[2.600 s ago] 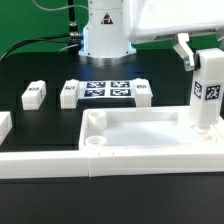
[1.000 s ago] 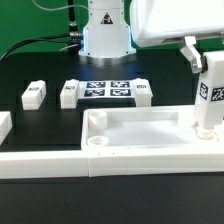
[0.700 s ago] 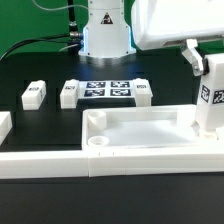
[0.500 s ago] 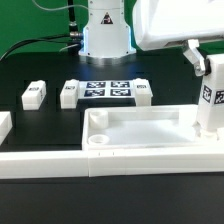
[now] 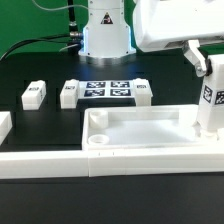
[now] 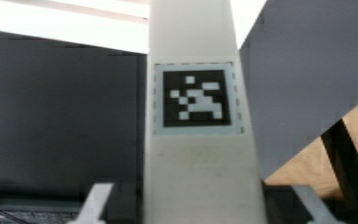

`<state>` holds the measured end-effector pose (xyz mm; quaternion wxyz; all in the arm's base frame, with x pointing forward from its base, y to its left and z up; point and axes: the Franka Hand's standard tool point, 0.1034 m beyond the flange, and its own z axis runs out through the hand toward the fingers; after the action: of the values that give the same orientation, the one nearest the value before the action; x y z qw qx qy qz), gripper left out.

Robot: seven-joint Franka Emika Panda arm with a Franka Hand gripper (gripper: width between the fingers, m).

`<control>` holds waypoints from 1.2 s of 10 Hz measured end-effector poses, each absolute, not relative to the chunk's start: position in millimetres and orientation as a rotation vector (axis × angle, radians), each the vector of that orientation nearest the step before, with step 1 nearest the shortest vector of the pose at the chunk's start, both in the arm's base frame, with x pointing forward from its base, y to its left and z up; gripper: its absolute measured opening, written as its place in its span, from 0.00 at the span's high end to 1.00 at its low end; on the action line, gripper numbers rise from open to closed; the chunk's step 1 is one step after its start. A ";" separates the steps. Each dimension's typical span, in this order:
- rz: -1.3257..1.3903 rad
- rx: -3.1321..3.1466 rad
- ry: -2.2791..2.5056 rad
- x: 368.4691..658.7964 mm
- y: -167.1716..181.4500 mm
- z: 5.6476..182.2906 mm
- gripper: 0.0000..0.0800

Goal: Assemble desk

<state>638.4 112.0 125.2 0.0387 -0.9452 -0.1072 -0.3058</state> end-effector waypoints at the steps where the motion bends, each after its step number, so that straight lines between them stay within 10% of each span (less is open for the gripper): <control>1: -0.936 -2.901 -0.330 637.8 110.6 124.4 0.64; 10: -0.993 -2.881 -0.299 637.6 114.8 122.5 0.64; 12: -0.992 -2.882 -0.299 637.5 114.9 122.2 0.36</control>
Offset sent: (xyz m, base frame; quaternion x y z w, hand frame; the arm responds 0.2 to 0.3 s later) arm -0.0049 0.0066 -0.0102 0.0004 0.0120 0.0167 0.9998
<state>637.5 114.9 122.2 0.0396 -0.9402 -0.0977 -0.3238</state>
